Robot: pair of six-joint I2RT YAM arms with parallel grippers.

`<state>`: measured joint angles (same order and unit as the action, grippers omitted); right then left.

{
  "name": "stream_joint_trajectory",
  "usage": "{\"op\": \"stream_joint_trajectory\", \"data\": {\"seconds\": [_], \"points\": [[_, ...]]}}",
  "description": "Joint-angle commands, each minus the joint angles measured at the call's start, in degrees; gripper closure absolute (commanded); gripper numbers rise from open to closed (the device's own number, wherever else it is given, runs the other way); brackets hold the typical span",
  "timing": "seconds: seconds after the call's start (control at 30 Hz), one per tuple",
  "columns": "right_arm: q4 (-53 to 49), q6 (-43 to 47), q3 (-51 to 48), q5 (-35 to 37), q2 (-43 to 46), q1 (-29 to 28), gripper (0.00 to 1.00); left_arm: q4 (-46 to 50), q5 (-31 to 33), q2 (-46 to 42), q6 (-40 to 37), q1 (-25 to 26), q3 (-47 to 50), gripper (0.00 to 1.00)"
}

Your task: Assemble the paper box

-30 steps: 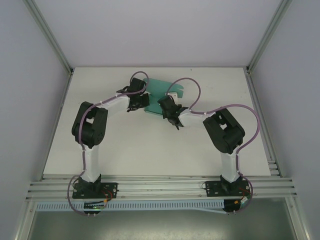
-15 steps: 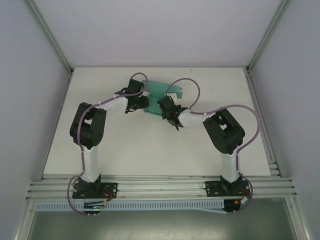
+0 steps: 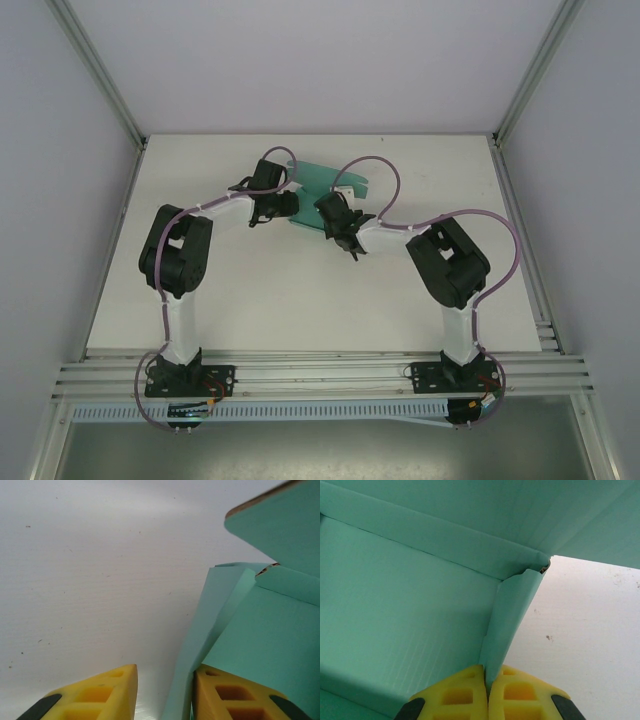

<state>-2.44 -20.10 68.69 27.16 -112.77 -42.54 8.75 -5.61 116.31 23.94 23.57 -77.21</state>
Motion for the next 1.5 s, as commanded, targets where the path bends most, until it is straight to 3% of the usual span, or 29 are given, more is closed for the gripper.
{"op": "stream_joint_trajectory", "data": {"seconds": [0.0, 0.37, 0.6, 0.83, 1.03, 1.17, 1.27, 1.47], "points": [[-2.7, 2.9, 2.4, -5.9, -1.1, -2.8, 1.00, 3.3, 0.0, 1.8, -7.9, 3.1, 1.6, 0.67], [-8.5, 1.5, 5.8, -9.6, -1.8, -0.9, 1.00, -2.7, -3.5, -2.5, -8.2, 3.3, 4.7, 0.65], [-8.1, -0.2, 5.2, -16.3, -1.1, 1.3, 1.00, -16.8, -3.4, -4.6, -3.6, 3.3, 14.5, 0.83], [-9.1, 0.3, 5.3, -15.7, -0.6, 1.3, 1.00, -11.9, 1.9, -4.5, -4.9, 3.3, 12.2, 0.87], [-10.1, 1.0, 5.9, -14.6, -1.0, 1.1, 1.00, -5.2, 4.1, -2.4, -6.3, 3.2, 8.1, 0.81], [-11.0, 1.3, 6.1, -13.5, -0.8, 1.2, 1.00, 4.9, 5.7, 1.2, -7.2, 3.5, 3.8, 0.82], [-10.9, 1.4, 5.9, -12.9, -1.0, 1.2, 1.00, 9.7, 6.2, 2.3, -8.2, 3.6, 3.0, 0.76], [-10.4, 1.7, 6.1, -12.5, -1.6, 1.2, 1.00, 11.6, 6.7, 3.0, -7.5, 3.8, 2.9, 0.94]]}}
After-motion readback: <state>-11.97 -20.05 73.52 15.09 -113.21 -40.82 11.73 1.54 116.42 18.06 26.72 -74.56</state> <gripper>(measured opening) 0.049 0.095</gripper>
